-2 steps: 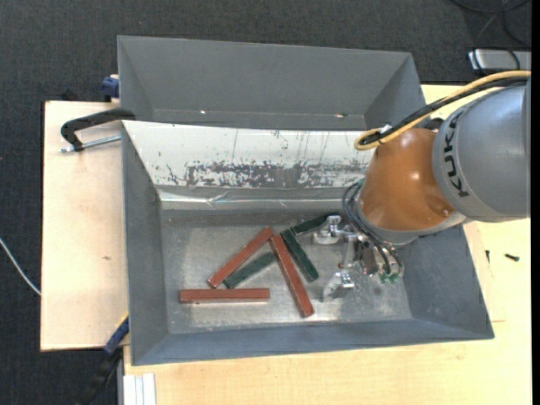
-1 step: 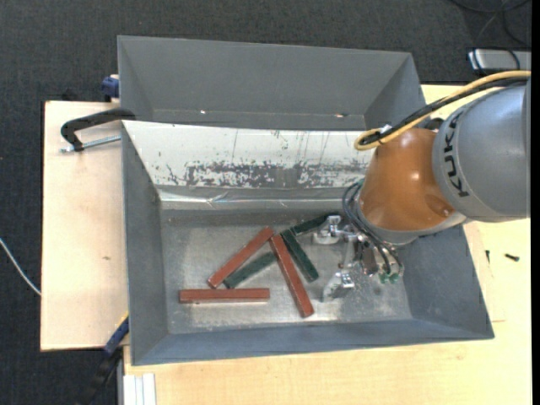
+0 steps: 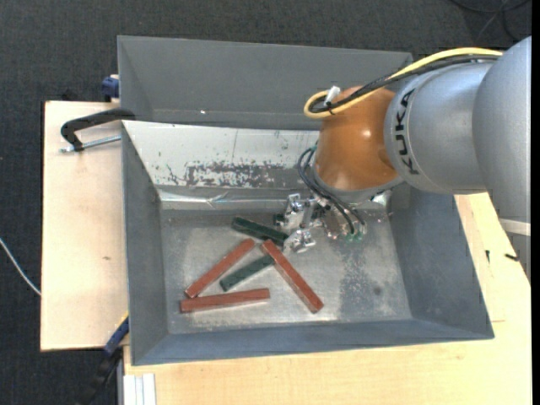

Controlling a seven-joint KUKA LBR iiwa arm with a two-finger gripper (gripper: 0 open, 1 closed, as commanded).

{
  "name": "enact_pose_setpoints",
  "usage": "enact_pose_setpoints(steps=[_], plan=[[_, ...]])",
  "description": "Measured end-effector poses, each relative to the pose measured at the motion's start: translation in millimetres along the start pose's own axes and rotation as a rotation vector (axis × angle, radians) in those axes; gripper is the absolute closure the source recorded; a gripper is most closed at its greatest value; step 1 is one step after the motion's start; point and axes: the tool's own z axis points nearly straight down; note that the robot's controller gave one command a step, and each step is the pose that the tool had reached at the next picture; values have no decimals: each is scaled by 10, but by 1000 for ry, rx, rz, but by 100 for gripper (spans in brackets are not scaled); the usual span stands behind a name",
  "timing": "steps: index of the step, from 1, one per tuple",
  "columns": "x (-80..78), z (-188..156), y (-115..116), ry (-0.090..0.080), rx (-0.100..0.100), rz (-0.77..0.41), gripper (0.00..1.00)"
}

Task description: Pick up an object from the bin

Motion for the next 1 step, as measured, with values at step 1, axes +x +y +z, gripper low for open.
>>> enact_pose_setpoints(steps=[1], plan=[[0,0,0,0,0,0,100]])
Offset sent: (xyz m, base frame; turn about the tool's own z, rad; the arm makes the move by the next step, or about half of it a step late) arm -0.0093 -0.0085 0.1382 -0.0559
